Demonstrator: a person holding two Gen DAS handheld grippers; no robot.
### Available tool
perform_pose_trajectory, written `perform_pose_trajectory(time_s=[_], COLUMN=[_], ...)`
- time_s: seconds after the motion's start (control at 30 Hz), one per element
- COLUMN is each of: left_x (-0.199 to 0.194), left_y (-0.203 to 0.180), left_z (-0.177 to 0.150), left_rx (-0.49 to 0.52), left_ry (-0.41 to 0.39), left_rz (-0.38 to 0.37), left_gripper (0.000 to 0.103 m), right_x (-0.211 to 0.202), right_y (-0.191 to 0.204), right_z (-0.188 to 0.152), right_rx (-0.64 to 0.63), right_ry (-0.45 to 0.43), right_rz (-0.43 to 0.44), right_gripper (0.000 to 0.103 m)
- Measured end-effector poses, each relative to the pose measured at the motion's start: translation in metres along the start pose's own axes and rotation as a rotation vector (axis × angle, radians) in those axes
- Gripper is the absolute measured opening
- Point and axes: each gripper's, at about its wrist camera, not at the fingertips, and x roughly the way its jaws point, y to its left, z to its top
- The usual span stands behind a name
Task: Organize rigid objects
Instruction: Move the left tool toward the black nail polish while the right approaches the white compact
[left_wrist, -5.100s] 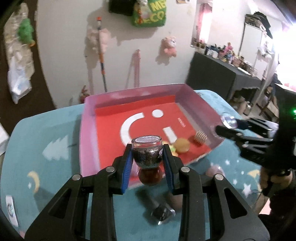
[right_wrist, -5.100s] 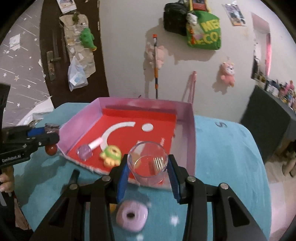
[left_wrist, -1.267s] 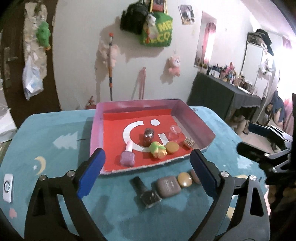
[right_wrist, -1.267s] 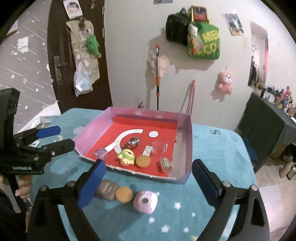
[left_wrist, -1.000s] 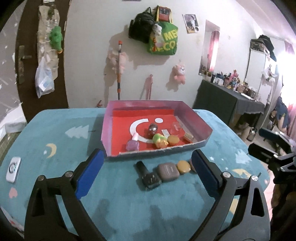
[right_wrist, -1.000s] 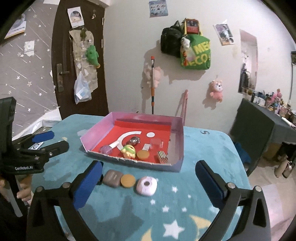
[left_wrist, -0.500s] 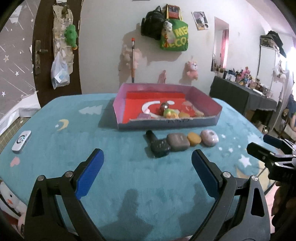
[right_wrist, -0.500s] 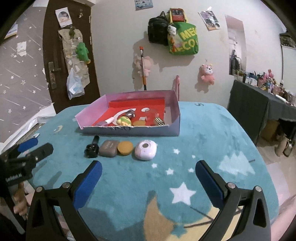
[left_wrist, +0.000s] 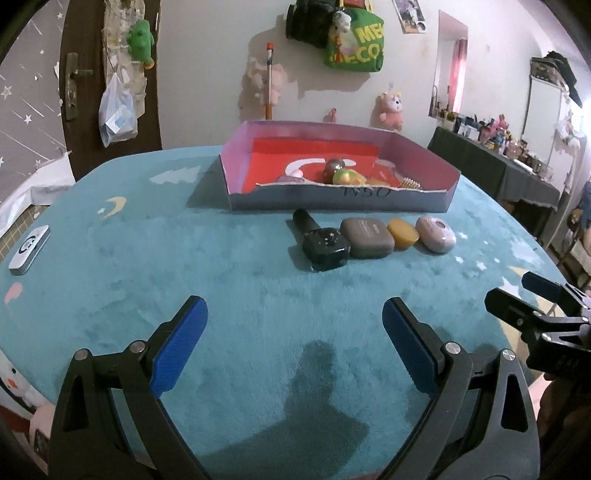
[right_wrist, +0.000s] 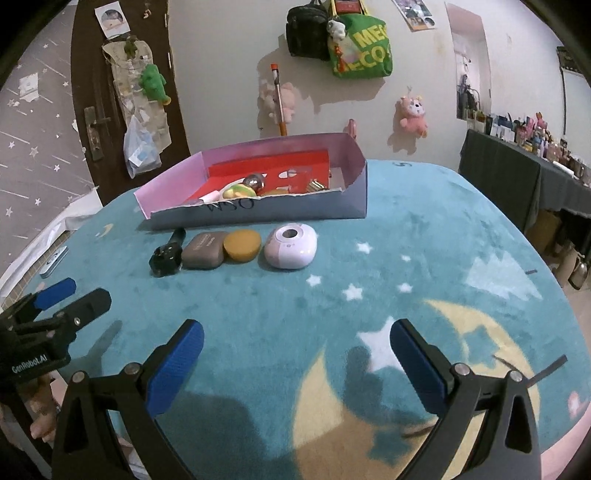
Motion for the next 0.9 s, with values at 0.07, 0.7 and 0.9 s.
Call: perform_pose_trajectory(time_s=[0.07,0.7,0.9], left_x=[0.002,0.028,0.049], left_y=[-0.001,-0.003,-0.007], left_z=[-0.001,0.026,0.048], left_rx=[0.002,-0.014,-0.010], left_ry=[0.008,0.072,0.130], left_rz=[-0.002,-0.027,-0.052], left_gripper=[0.097,0.097,0.097], right_x=[0.001,0.021,0.035], right_y=[-0.002,-0.009,-0.013], right_z=[0.000,0.018,0.040], right_rx=[0.005,0.019,0.021], right_ry=[0.001,0.050,0.081], right_rz=[0.001,0.010,0.002], right_gripper=[0.103,0.103,0.103])
